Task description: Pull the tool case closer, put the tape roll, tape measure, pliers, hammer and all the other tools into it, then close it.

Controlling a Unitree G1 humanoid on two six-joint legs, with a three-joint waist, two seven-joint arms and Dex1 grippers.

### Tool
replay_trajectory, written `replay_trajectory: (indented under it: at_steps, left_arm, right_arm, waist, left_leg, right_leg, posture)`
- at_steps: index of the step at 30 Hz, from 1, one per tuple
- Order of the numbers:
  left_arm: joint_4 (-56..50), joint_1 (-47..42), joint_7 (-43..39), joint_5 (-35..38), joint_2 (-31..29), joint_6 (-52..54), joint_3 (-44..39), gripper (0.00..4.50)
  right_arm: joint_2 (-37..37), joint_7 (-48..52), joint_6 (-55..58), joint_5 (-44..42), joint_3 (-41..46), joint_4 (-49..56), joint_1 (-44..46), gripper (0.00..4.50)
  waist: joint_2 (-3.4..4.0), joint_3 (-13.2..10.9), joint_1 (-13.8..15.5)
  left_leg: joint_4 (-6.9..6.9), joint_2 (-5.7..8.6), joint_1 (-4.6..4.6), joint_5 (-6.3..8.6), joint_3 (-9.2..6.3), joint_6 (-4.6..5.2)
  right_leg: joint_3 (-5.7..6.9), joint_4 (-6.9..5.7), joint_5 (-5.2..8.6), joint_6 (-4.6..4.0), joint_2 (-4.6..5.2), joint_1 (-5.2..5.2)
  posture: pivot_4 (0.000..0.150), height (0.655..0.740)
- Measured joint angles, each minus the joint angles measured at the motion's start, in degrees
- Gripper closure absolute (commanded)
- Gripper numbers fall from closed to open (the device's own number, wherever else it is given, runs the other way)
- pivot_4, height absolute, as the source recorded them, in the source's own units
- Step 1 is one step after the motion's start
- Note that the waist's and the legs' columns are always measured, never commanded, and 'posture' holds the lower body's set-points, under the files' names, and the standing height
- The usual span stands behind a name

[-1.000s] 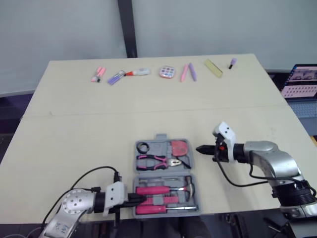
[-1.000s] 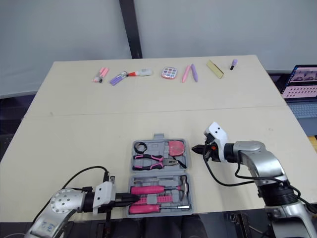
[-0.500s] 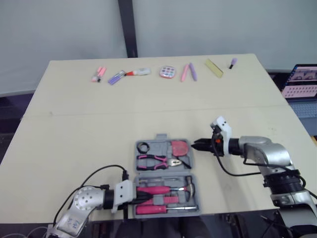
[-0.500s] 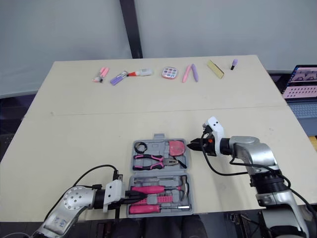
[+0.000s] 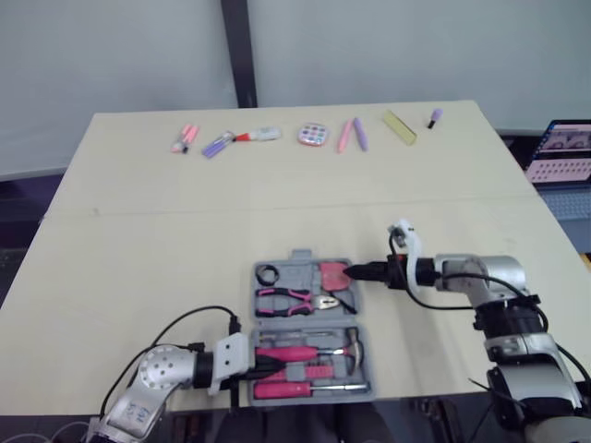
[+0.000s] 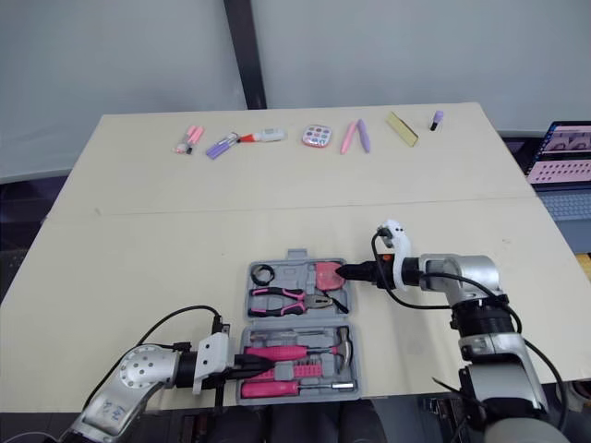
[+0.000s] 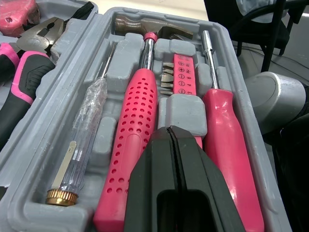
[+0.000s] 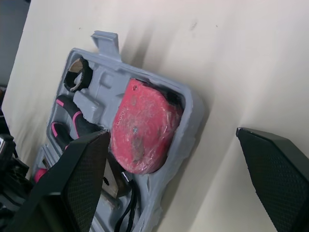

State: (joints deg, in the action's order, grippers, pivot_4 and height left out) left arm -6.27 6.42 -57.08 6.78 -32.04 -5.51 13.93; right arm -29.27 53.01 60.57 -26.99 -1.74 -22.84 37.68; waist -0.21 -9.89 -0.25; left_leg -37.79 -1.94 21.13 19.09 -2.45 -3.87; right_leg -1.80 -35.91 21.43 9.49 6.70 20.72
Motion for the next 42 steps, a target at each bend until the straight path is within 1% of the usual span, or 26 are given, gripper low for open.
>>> replay_trajectory:
  at_steps: [4,10,19,25,28,34,36,40,42]
  left_arm:
    - [0.0,0.0,0.1,0.0,-0.1,0.1,0.2,4.50]
    - [0.0,0.0,0.5,-0.1,-0.4,0.4,0.4,4.50]
    - [0.1,-0.1,0.9,-0.2,-1.0,-0.3,0.6,4.50]
    - [0.2,-0.1,1.5,-0.2,-1.1,-0.7,0.6,4.50]
    - [-0.2,0.2,2.3,-0.1,-1.0,-0.1,0.6,4.50]
    - [-4.2,2.3,4.3,0.4,-1.1,5.2,-0.6,4.50]
    - [-6.3,4.0,5.5,1.8,-1.3,8.2,-2.5,4.50]
    - [-14.7,9.0,8.7,5.8,-3.6,15.6,-9.8,4.50]
    - [-21.2,12.7,10.3,10.4,-4.1,20.5,-14.9,4.50]
  right_arm:
    - [1.2,0.0,1.4,-0.2,0.1,-2.5,2.0,0.08]
    - [5.0,0.2,2.1,-1.4,2.2,-8.4,4.4,0.08]
    - [5.4,3.3,4.9,-3.5,3.1,-8.4,4.4,0.08]
    - [1.7,6.5,7.0,-5.5,1.9,1.6,2.4,0.08]
    - [-1.5,7.6,8.1,-7.1,1.2,9.6,-0.2,0.08]
    - [-7.1,7.9,11.0,-11.9,2.0,25.7,-5.3,0.08]
    - [-8.8,7.7,12.2,-13.9,2.4,30.3,-6.8,0.08]
    - [-10.7,6.5,15.3,-18.4,4.7,38.3,-9.7,0.08]
    - [-11.7,5.5,16.5,-20.5,5.5,42.4,-11.8,0.08]
  waist:
    - [0.04,0.0,0.1]
    - [0.18,0.1,-0.2]
    - [0.26,0.1,-0.6]
    - [0.32,0.1,-0.7]
    - [0.33,0.1,-0.5]
    - [0.32,0.1,-0.4]
    - [0.32,0.1,-0.5]
    - [0.24,0.0,-0.4]
    - [0.13,0.0,-0.1]
  left_leg:
    - [0.00,0.00,0.00,0.00,0.00,0.00]
    - [0.02,0.00,0.00,0.00,0.00,0.00]
    - [0.05,0.00,0.00,0.00,-0.01,0.00]
    - [0.05,0.00,0.02,0.00,-0.03,0.00]
    - [0.05,0.00,0.04,0.01,-0.03,0.01]
    - [0.08,-0.01,0.04,0.01,-0.04,0.02]
    - [0.12,-0.02,0.04,0.01,-0.04,0.02]
    - [0.17,-0.04,0.08,0.01,-0.04,0.02]
    - [0.21,-0.04,0.09,0.03,-0.05,0.04]
  right_leg:
    - [0.01,-0.02,0.00,0.00,0.00,-0.01]
    - [0.01,-0.07,0.00,0.00,0.00,-0.01]
    - [0.01,-0.08,0.00,0.00,0.00,-0.01]
    - [0.02,-0.05,0.00,0.01,0.00,-0.01]
    - [0.02,-0.04,0.00,0.01,0.01,0.00]
    - [0.01,0.04,0.00,0.01,-0.01,0.02]
    - [0.00,0.05,0.00,0.00,-0.02,0.05]
    - [-0.01,0.11,0.00,-0.01,-0.02,0.07]
    - [-0.01,0.19,0.00,-0.01,-0.01,0.06]
  posture:
    - [0.150,0.7400]
    - [0.150,0.7400]
    - [0.150,0.7400]
    - [0.150,0.7400]
    - [0.150,0.7400]
    - [0.150,0.7400]
    - [0.150,0.7400]
    - [0.150,0.7400]
    - [0.150,0.7400]
